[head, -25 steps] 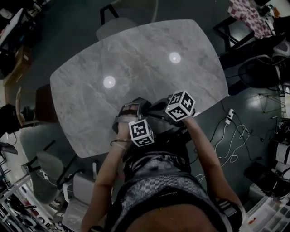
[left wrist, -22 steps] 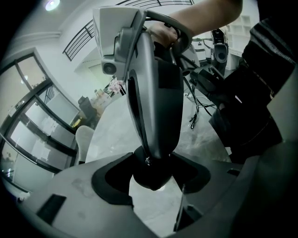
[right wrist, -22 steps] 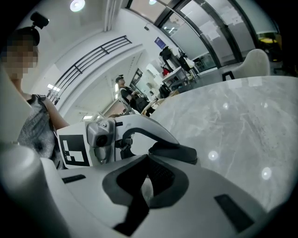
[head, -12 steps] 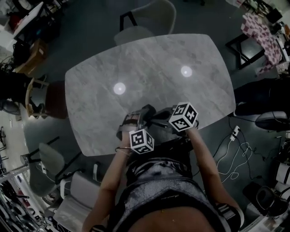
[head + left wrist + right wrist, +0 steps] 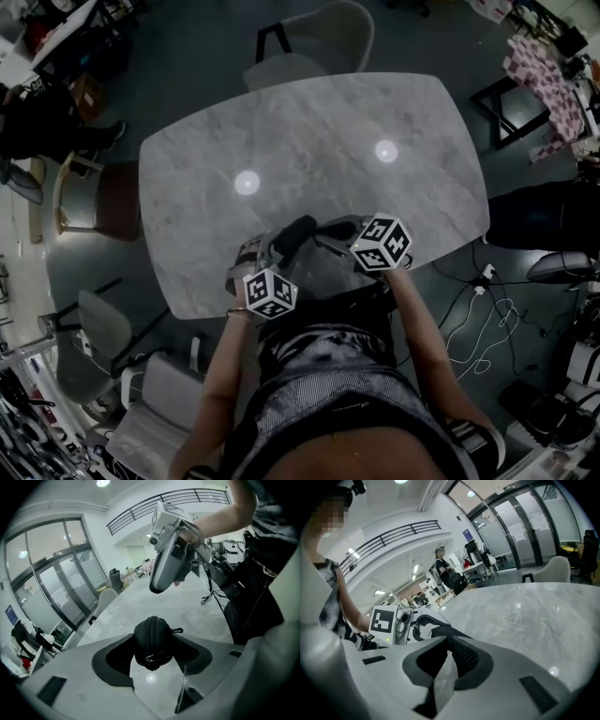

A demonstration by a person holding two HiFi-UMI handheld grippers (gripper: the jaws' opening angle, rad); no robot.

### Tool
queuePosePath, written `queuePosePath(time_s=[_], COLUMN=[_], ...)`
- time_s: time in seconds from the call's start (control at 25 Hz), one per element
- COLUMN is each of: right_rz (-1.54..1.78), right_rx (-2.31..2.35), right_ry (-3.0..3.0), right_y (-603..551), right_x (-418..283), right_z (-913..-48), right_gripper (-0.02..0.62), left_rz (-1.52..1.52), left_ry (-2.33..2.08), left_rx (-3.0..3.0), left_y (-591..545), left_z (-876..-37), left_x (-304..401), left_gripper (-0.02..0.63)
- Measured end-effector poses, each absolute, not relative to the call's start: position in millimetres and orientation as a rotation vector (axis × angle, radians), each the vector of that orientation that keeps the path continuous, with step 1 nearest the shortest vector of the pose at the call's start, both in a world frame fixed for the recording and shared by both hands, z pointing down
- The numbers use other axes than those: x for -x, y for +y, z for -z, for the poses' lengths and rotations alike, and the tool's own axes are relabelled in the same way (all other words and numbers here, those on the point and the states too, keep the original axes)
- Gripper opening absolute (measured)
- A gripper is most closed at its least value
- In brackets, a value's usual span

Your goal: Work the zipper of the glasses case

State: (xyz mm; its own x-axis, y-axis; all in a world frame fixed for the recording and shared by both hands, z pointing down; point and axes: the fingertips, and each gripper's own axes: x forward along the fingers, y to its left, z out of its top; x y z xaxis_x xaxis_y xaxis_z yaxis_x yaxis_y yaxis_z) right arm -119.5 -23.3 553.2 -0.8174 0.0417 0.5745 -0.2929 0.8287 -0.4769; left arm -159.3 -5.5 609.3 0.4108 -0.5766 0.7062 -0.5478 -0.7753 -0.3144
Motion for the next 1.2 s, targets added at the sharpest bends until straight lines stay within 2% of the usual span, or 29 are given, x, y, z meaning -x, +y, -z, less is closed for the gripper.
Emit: queuePosePath(time_s=[0.44, 1.2], right_rz=[-0.721, -0.684], right_rx=[-0.329, -0.539], right_ry=[-2.375, -2.370], right_y=[-33.4, -50.2], right_x=[118.5, 60.7], right_z=[-571.1, -572.0], right_gripper=[0.063, 0.062], left_rz=[1.383, 1.455], left_ry=[1.021, 0.900], left_rx=[2.719, 2.773], left_y=[0.4, -0.7], left_z=[-644.1, -694.3], left_x=[186.1, 114.2], left_gripper=[0.245, 0.244])
